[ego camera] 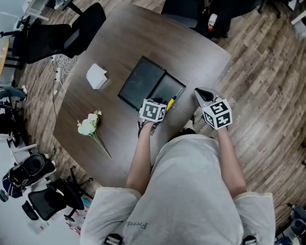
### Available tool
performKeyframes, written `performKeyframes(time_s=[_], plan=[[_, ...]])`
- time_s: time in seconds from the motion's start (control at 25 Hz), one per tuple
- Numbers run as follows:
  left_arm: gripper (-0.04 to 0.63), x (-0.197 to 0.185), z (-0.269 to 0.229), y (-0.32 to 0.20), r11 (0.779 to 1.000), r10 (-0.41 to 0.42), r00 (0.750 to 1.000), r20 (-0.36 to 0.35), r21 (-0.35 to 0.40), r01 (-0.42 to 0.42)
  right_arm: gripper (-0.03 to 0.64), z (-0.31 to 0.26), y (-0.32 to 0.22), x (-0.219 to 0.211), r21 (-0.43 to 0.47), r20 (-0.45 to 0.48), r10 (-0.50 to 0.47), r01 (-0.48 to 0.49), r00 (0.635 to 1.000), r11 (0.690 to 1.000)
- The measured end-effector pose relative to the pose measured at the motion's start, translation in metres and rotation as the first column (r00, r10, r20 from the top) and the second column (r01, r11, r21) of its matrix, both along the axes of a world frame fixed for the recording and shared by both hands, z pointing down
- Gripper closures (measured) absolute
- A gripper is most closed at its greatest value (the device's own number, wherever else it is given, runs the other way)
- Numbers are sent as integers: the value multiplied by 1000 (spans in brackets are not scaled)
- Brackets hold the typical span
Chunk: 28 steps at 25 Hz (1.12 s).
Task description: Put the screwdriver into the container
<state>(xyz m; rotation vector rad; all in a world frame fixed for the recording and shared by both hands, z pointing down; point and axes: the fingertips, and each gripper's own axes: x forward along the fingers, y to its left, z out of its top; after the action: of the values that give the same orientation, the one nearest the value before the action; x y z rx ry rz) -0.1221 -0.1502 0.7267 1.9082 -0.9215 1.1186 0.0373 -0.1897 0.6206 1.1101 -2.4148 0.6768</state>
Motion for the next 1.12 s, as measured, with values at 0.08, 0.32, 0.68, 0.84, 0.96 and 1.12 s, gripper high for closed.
performKeyframes(time_s=[0.08, 0.32, 0.68, 0.84, 0.96, 1.12], plan=[[430, -1, -4, 1, 1000, -7, 1000, -3, 12, 7, 615, 0, 2, -1, 2, 0, -2, 2, 1000, 1000], [430, -4, -19, 0, 998, -29, 999, -22, 62, 30, 615, -2, 6, -7, 9, -2, -19, 19, 1000, 1000], [430, -10, -51, 1, 986, -99, 989, -113, 125, 113, 615, -1, 12, -22, 1, 9, -56, 56, 998, 998], [430, -18, -60, 2, 977, -131, 983, -129, 153, 150, 615, -2, 13, -28, -1, 15, -67, 67, 998, 998], [430, -25, -63, 4, 970, -152, 979, -134, 172, 174, 615, -1, 16, -34, -3, 14, -80, 80, 997, 997], [430, -31, -65, 10, 963, -172, 975, -138, 187, 196, 615, 1, 20, -40, -12, 14, -90, 90, 996, 996]])
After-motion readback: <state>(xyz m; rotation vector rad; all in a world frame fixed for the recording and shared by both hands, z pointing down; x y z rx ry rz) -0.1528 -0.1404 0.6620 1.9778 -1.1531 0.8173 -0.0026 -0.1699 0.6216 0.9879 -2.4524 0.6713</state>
